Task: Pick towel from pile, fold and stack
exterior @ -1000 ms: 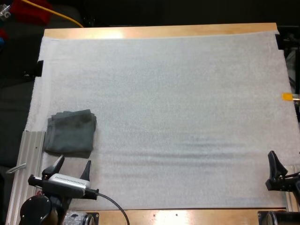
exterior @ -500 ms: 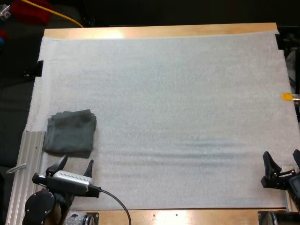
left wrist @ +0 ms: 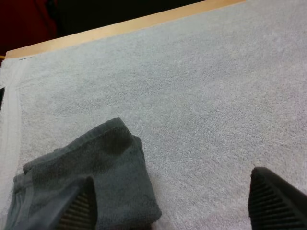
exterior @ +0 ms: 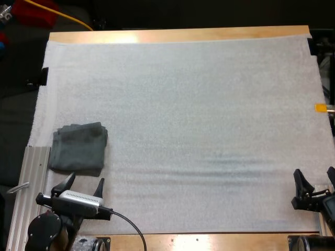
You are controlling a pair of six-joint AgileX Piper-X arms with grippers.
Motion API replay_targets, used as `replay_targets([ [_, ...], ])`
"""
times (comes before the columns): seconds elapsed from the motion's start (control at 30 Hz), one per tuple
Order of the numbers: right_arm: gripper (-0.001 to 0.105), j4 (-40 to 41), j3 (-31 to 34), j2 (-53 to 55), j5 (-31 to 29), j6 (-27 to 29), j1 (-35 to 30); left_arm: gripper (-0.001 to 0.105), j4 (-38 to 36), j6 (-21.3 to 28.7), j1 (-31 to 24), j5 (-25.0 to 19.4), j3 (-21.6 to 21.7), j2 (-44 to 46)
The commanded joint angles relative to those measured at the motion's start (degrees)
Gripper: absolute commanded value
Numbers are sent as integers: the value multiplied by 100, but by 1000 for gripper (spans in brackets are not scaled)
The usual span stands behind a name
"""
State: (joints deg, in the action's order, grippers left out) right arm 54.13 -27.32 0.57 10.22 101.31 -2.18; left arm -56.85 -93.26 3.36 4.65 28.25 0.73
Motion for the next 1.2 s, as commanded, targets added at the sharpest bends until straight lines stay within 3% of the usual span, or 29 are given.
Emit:
replay_targets([
  [0.0, 77, -37, -12, 232, 28, 20, -33, 63, 59, -34, -5, 27, 21, 796],
  [0.77, 77, -37, -12, 243, 28, 20, 396, 63, 59, -34, -9, 27, 21, 796],
  [1.17, 77, -37, -12, 243, 28, 20, 396, 63, 59, -34, -373, 27, 21, 796],
])
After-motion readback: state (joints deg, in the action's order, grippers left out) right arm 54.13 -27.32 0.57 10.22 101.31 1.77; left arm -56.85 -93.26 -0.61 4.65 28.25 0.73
